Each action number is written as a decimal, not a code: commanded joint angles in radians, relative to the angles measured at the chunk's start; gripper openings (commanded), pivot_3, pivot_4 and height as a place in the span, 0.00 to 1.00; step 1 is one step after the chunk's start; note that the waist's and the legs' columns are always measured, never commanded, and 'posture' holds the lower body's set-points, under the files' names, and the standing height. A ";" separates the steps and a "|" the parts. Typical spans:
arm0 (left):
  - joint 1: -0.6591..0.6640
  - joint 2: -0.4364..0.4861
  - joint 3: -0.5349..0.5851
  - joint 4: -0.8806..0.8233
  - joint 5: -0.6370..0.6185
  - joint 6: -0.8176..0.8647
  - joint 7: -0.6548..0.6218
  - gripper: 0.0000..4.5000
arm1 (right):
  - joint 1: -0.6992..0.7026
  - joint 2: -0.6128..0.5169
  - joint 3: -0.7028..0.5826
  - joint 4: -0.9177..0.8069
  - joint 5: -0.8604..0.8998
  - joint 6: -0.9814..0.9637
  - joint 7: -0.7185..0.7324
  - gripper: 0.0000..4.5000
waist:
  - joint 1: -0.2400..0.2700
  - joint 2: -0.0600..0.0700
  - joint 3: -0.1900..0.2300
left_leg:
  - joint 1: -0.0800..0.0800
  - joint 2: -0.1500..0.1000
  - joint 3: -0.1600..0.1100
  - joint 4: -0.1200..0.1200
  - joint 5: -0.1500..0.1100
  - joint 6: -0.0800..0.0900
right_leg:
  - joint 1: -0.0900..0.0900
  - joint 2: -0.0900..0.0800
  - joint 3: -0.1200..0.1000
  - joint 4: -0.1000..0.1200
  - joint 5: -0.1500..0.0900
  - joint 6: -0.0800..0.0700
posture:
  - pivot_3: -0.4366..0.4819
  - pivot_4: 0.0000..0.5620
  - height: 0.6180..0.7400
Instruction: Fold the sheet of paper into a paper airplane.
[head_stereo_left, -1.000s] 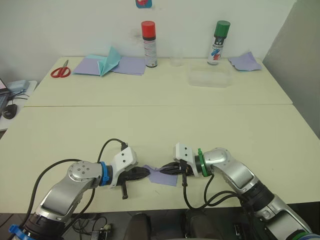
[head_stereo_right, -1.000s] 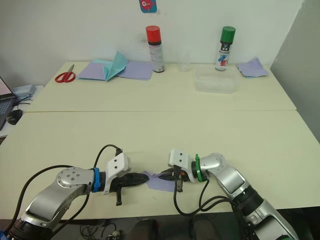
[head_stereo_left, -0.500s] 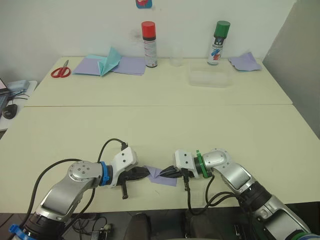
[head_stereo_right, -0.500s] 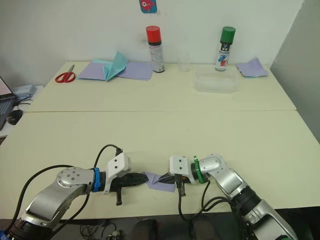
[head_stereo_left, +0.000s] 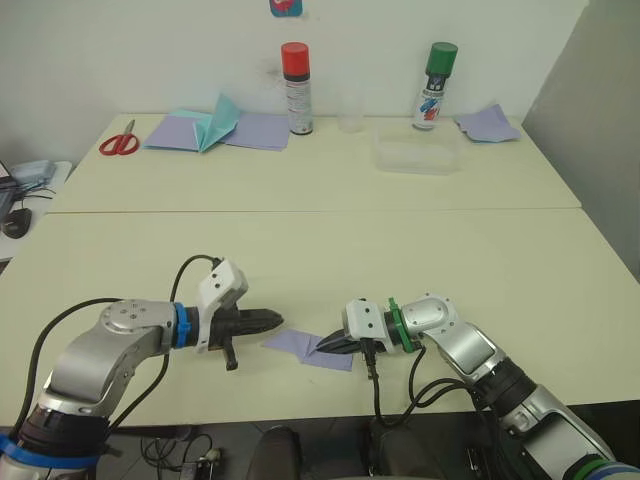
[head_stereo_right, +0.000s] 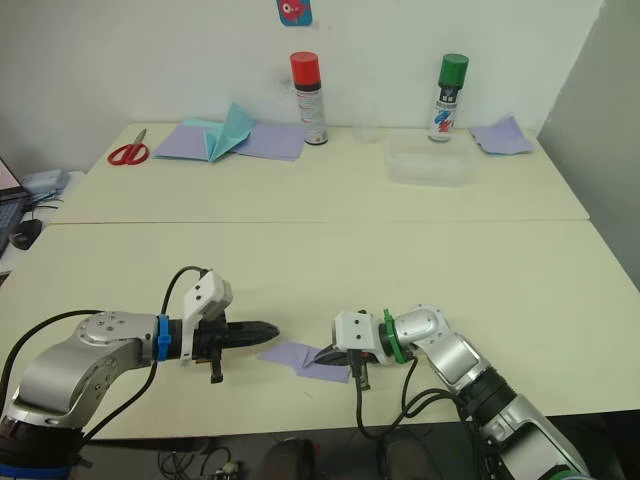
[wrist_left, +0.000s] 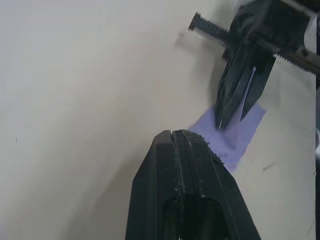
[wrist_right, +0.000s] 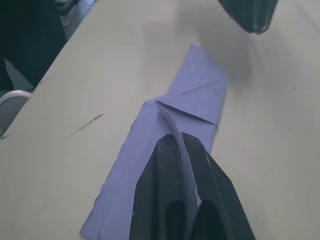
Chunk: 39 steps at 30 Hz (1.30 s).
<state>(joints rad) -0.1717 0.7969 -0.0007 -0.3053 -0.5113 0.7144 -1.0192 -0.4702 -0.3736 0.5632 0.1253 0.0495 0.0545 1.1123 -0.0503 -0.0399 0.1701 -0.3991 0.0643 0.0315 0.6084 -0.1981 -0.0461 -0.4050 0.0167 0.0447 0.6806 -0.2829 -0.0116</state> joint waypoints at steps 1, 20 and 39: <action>-0.006 -0.025 -0.030 -0.030 -0.011 0.003 0.013 0.00 | 0.014 -0.011 0.006 0.020 -0.039 0.024 -0.004 0.01 | 0.000 0.000 0.000 | 0.000 0.000 0.000 0.000 0.000 0.000 | 0.000 0.000 0.000 0.000 0.000 0.000 | 0.48 0.27 1.00; 0.071 -0.063 -0.244 0.118 0.235 -0.207 0.055 0.00 | 0.027 -0.065 -0.003 -0.074 0.031 0.077 0.093 0.10 | 0.011 0.000 -0.001 | 0.000 -0.001 0.000 0.001 0.000 0.000 | 0.001 -0.001 0.001 0.000 0.000 0.000 | 0.48 0.27 1.00; 0.060 -0.071 -0.257 0.136 0.252 -0.213 0.060 0.00 | -0.038 -0.028 -0.150 -0.146 0.164 0.336 0.008 0.00 | 0.018 0.000 -0.001 | 0.000 0.000 -0.002 0.001 0.000 0.000 | 0.001 0.000 0.000 0.000 0.000 0.000 | 0.48 0.27 1.00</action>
<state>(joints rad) -0.1409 0.7157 -0.2283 -0.2257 -0.3063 0.4713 -0.9720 -0.5177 -0.4138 0.4114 -0.0243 0.2331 0.3848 1.1598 -0.0321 -0.0401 0.1688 -0.3996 0.0634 0.0302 0.6096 -0.1980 -0.0461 -0.4038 0.0165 0.0449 0.6807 -0.2826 -0.0113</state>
